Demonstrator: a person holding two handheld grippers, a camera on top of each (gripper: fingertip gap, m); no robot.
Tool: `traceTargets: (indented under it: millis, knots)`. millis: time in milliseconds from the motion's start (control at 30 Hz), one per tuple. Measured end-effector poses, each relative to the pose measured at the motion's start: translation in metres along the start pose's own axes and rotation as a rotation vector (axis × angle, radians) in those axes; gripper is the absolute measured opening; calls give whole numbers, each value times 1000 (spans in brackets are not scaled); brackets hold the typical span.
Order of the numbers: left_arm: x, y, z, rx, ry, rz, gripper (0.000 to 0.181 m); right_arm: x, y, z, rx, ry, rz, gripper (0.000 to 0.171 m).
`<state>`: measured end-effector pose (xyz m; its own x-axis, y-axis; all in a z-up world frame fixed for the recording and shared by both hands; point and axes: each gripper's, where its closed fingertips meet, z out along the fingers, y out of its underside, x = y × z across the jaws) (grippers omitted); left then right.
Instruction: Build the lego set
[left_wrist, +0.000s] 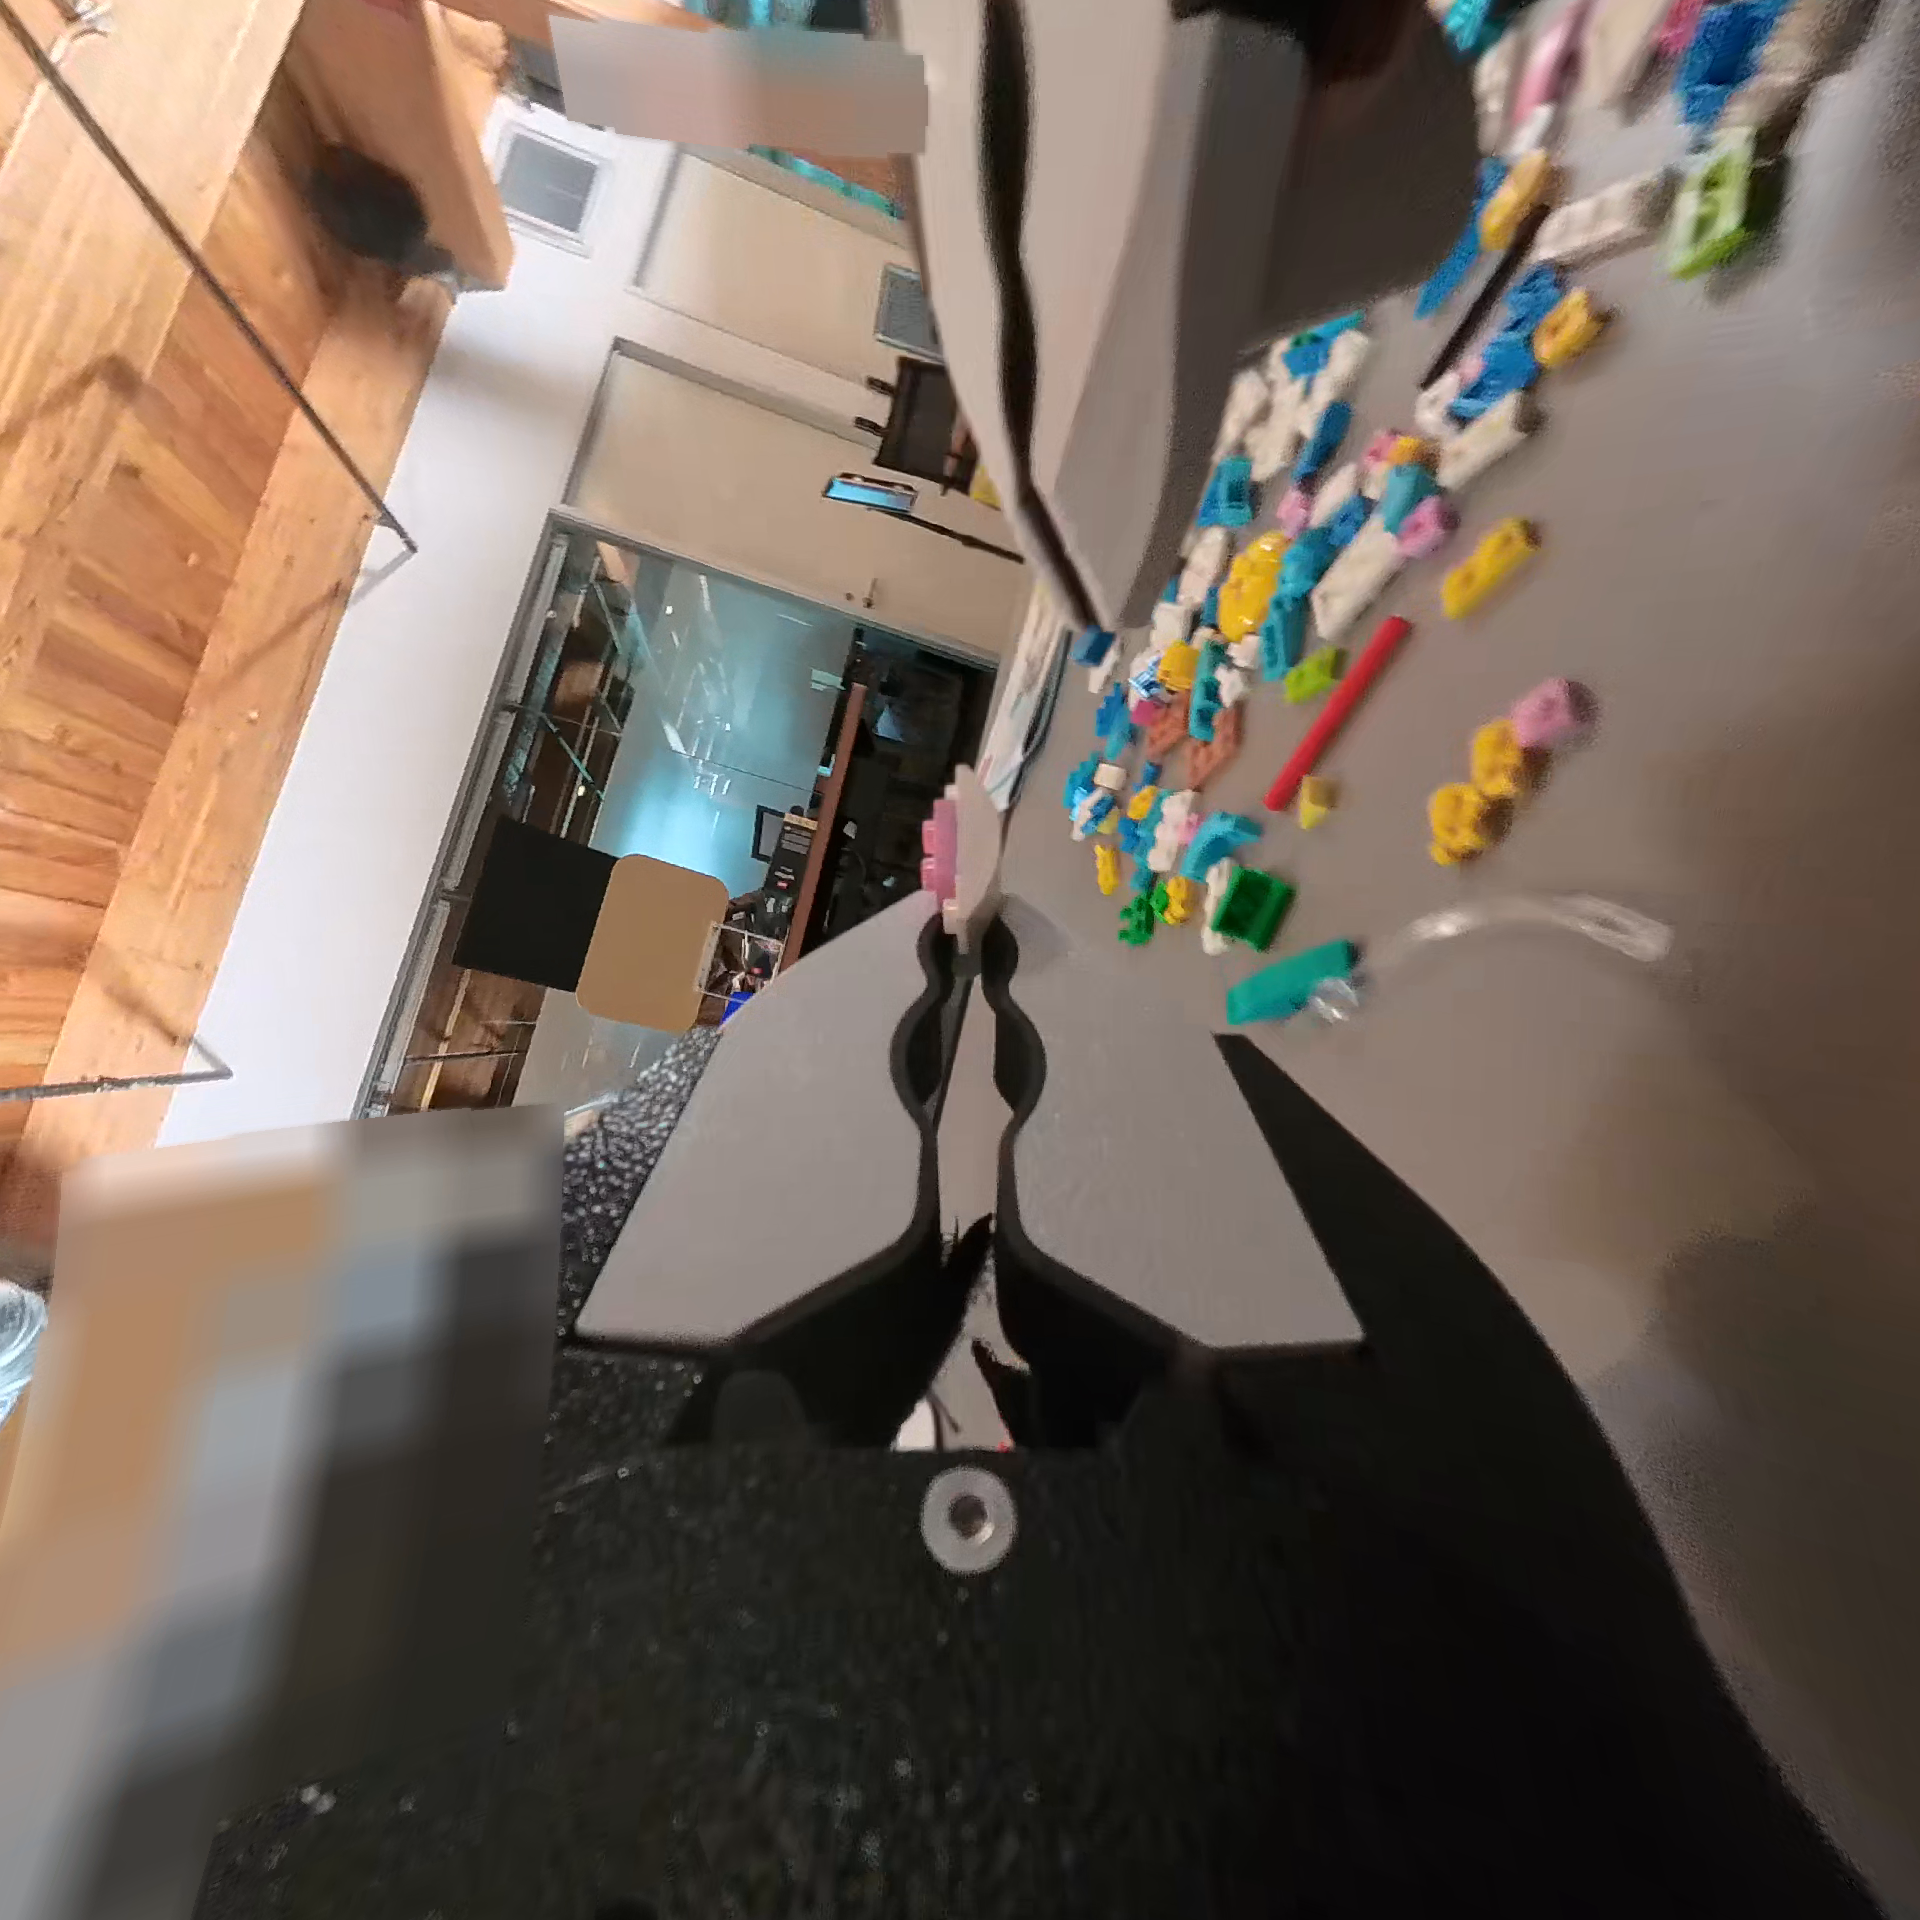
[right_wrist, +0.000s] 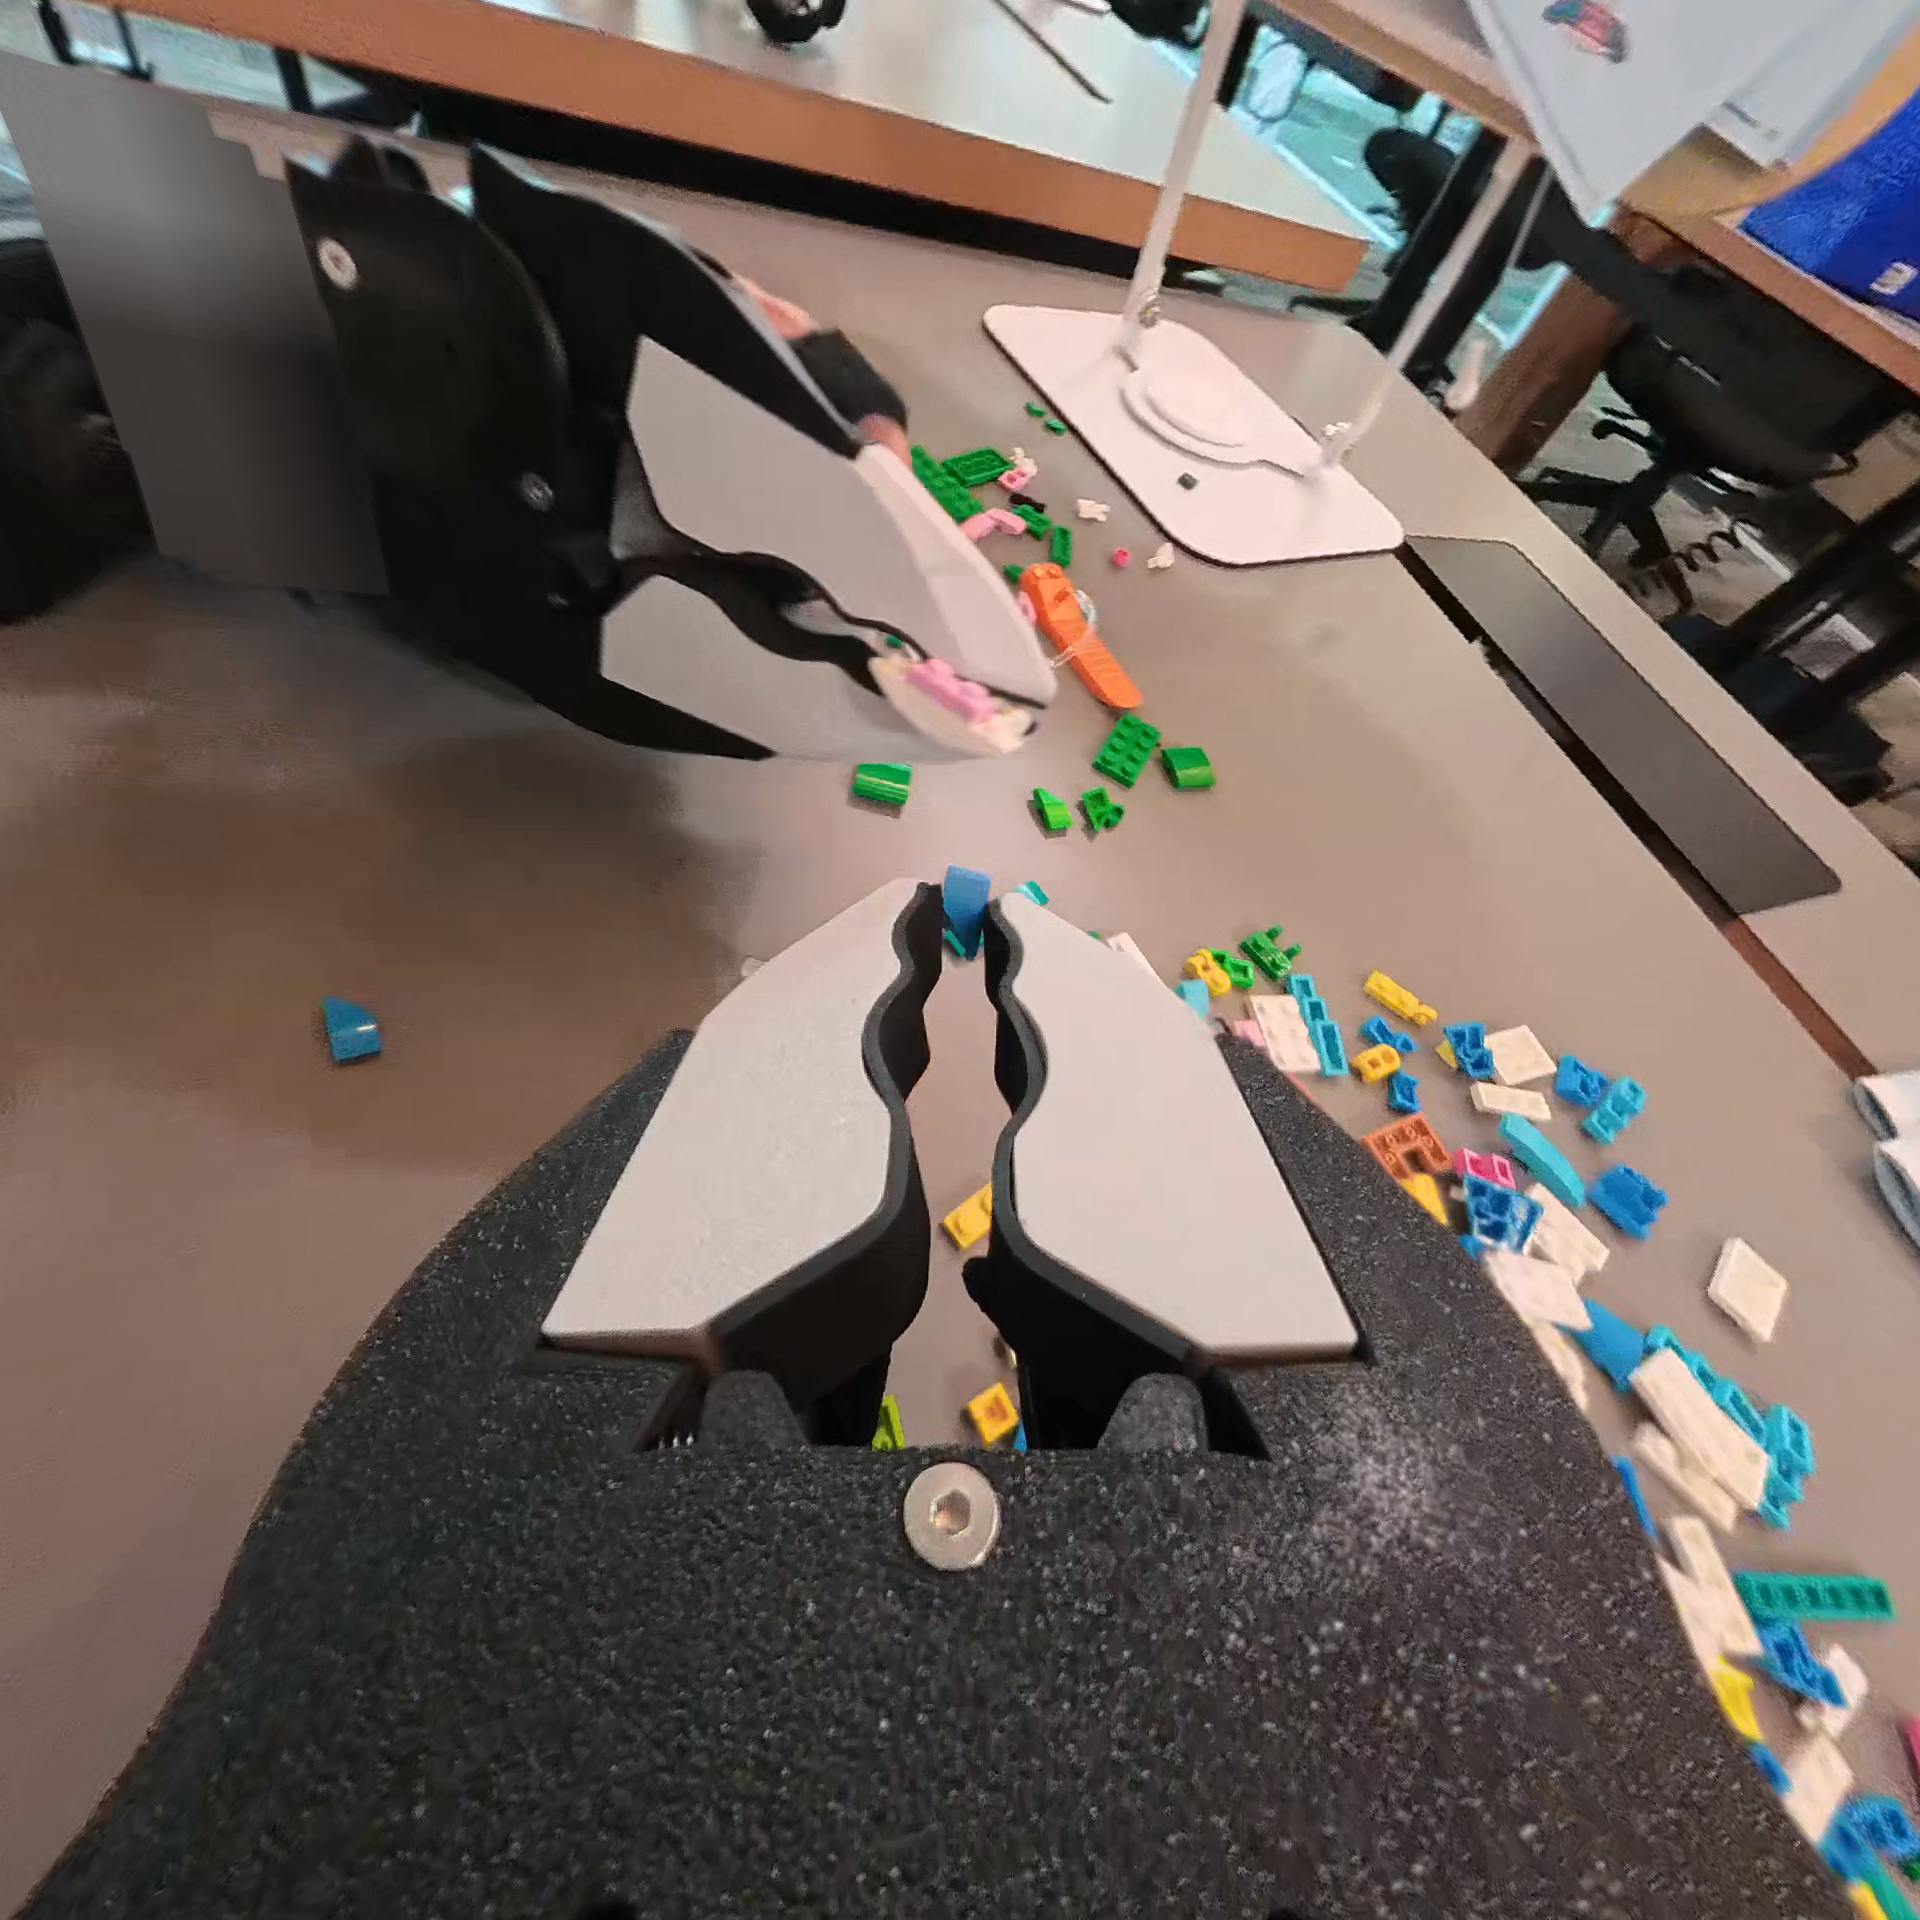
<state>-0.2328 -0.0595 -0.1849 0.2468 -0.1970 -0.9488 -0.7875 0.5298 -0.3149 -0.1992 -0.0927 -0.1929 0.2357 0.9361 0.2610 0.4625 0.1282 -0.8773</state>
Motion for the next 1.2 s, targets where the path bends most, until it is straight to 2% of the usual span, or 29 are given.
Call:
traceTargets:
  millis: [133,267,433,567,767,967,1200]
  knots:
    - [-3,-5,14,56,-16,-29,4,7,3,-3,-9,66,-4,7]
    - [3,-16,5,159,48,-88,4,-2,6,1,-28,71,-44,7]
    - [3,-21,-2,226,102,-243,4,-10,20,11,-90,42,-40,7]
    - [2,-19,-3,248,133,-324,4,-9,12,7,-64,56,-36,7]
    - [5,-22,-3,256,145,-312,4,1,5,-1,-42,122,-76,7]
    - [7,-21,-2,251,156,-310,4,10,-3,-9,-26,250,-232,7]
    - [11,-25,-3,253,165,-275,4,9,-9,-11,-3,260,-234,7]
